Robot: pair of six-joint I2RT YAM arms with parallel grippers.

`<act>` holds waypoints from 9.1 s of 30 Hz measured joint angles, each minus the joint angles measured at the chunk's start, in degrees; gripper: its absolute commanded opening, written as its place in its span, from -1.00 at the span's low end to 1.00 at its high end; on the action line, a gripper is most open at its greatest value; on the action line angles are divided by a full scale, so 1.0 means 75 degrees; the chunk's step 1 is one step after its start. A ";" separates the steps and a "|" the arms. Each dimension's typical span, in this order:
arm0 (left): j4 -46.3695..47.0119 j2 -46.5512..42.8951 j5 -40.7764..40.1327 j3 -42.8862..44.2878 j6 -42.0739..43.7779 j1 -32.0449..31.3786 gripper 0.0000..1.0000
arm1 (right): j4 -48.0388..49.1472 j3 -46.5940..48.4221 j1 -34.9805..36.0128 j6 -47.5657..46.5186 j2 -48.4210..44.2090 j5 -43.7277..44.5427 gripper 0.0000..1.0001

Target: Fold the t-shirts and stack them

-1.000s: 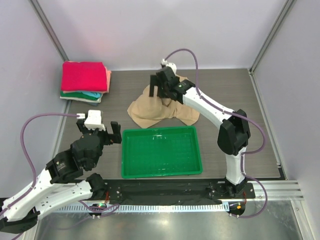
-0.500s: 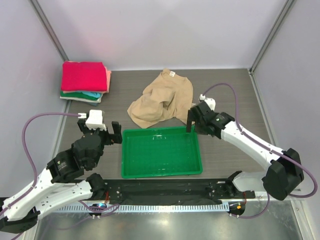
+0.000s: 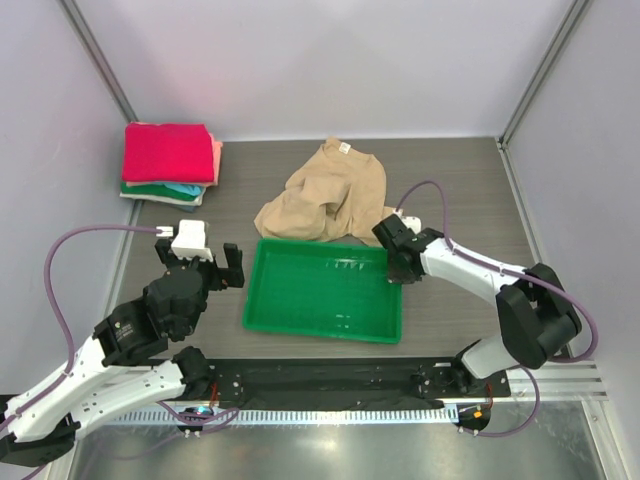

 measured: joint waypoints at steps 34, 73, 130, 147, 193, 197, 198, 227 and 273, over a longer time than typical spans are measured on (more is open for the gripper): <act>-0.0038 0.0224 0.0469 0.0000 -0.0020 0.0000 1.00 | -0.0259 0.0256 -0.8871 0.0705 -0.2189 -0.0627 -0.83; -0.0064 0.0396 0.0108 0.0000 -0.0026 0.0000 1.00 | -0.0035 0.7490 -0.3786 0.0236 0.5353 -0.0254 0.97; 0.1230 0.6082 0.2626 0.0694 -0.2020 0.1935 1.00 | 0.1244 0.2448 -0.2844 -0.0391 0.1716 -0.2063 0.65; 0.1915 0.9719 0.4468 0.2369 -0.2990 0.3319 0.81 | 0.2463 0.2836 -0.3156 -0.0248 0.3450 -0.3005 0.12; -0.0163 0.4861 0.4794 -0.0903 -0.3080 0.5400 0.70 | 0.2949 0.1137 -0.4173 0.0688 0.0970 -0.3465 -0.98; -0.0082 0.5348 0.4605 -0.1000 -0.3267 0.5397 0.69 | 0.2903 0.1160 -0.4144 0.0676 0.0909 -0.3512 -0.98; -0.0082 0.5356 0.4517 -0.1003 -0.3293 0.5397 0.69 | 0.2873 0.1160 -0.4144 0.0670 0.0868 -0.3509 -0.98; 0.0565 0.4648 0.4345 -0.1664 -0.3771 0.5692 0.57 | 0.2349 0.1166 -0.3943 0.0187 0.1192 -0.1023 0.78; -0.3162 0.4360 0.5380 0.4162 -0.2020 0.6679 -0.92 | 0.1119 0.2742 -0.4144 0.0507 -0.2384 -0.2256 -0.98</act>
